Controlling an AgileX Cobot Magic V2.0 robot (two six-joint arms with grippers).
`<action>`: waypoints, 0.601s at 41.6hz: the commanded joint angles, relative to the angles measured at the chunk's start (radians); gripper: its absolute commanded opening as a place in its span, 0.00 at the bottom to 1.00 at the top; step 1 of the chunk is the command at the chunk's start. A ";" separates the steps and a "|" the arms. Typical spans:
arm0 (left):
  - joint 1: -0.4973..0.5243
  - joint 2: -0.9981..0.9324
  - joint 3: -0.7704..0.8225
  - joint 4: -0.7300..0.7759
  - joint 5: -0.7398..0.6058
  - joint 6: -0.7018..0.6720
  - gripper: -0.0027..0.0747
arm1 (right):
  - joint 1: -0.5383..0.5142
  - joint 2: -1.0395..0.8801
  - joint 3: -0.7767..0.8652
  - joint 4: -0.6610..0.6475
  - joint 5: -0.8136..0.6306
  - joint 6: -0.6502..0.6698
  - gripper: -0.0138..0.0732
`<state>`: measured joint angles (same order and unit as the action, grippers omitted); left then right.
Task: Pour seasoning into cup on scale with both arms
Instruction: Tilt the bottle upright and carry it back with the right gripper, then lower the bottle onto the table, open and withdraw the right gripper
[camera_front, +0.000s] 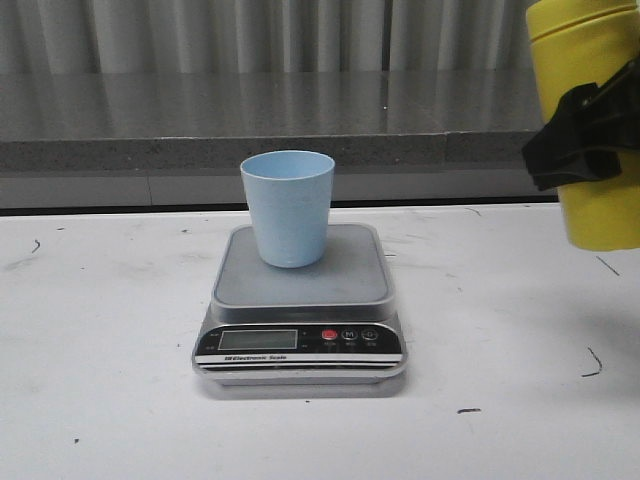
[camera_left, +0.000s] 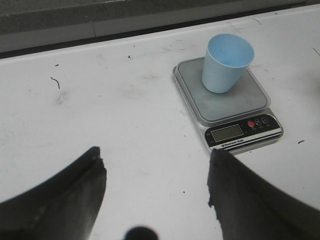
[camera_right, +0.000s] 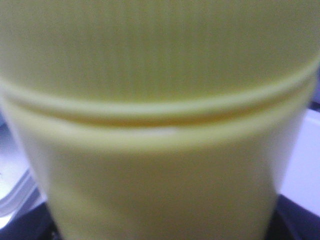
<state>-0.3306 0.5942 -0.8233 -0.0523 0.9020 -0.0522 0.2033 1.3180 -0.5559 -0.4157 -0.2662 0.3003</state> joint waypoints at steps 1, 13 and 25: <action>0.001 0.003 -0.027 -0.010 -0.068 -0.009 0.60 | -0.020 0.015 -0.013 0.006 -0.234 -0.038 0.52; 0.001 0.003 -0.027 -0.010 -0.068 -0.009 0.60 | -0.117 0.164 -0.013 0.009 -0.463 -0.043 0.52; 0.001 0.003 -0.027 -0.010 -0.068 -0.009 0.60 | -0.144 0.298 -0.015 0.019 -0.713 -0.045 0.52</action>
<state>-0.3306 0.5942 -0.8233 -0.0523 0.9020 -0.0522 0.0642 1.6257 -0.5435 -0.4175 -0.7964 0.2686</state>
